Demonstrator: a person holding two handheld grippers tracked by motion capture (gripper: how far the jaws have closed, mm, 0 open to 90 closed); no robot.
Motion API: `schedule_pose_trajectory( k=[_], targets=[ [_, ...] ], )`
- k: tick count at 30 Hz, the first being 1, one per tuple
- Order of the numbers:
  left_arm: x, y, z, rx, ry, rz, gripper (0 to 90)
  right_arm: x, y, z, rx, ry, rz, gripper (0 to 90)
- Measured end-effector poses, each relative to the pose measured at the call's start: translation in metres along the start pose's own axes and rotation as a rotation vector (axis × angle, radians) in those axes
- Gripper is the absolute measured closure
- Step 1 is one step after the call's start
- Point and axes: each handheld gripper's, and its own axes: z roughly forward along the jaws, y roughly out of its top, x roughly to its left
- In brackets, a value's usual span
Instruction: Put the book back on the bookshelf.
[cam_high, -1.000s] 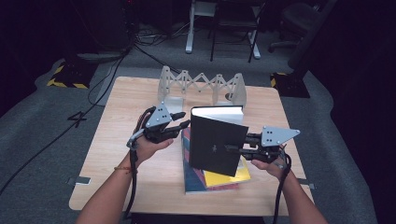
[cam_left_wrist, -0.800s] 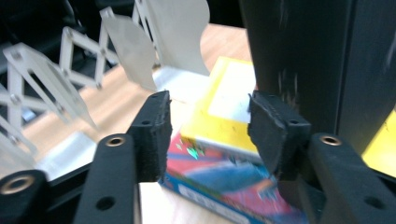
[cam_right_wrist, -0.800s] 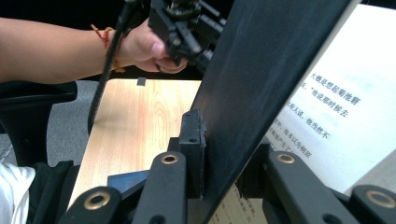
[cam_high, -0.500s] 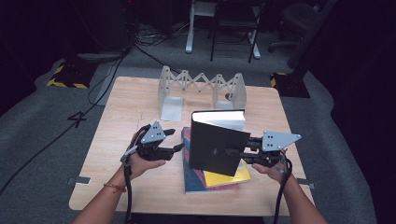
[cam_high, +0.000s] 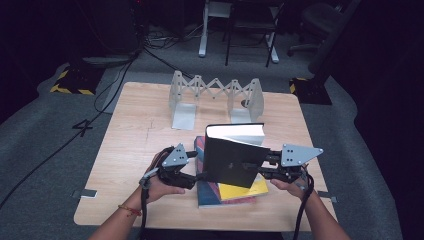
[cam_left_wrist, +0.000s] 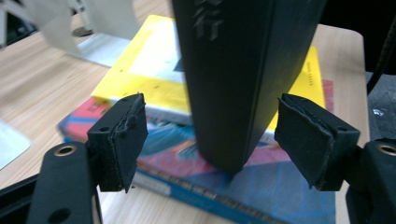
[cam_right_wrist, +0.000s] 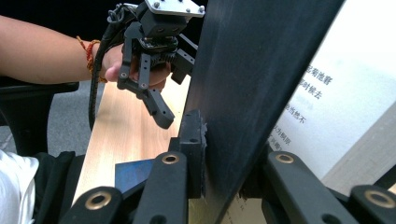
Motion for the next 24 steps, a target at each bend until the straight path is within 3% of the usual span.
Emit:
schedule_pose_trajectory(
  k=[12,15,24],
  targets=[
    [-0.006,0.014,0.022,-0.067,-0.052,0.021,26.7,0.006,-0.002,-0.004,-0.002,-0.033,-0.004,74.9],
    [-0.007,0.019,0.022,-0.088,-0.048,0.027,27.9,0.007,-0.003,-0.006,-0.005,-0.039,0.001,74.2],
    [-0.001,0.037,0.014,-0.173,-0.096,0.014,29.2,0.010,-0.009,-0.021,-0.013,-0.106,0.029,66.1]
  ],
)
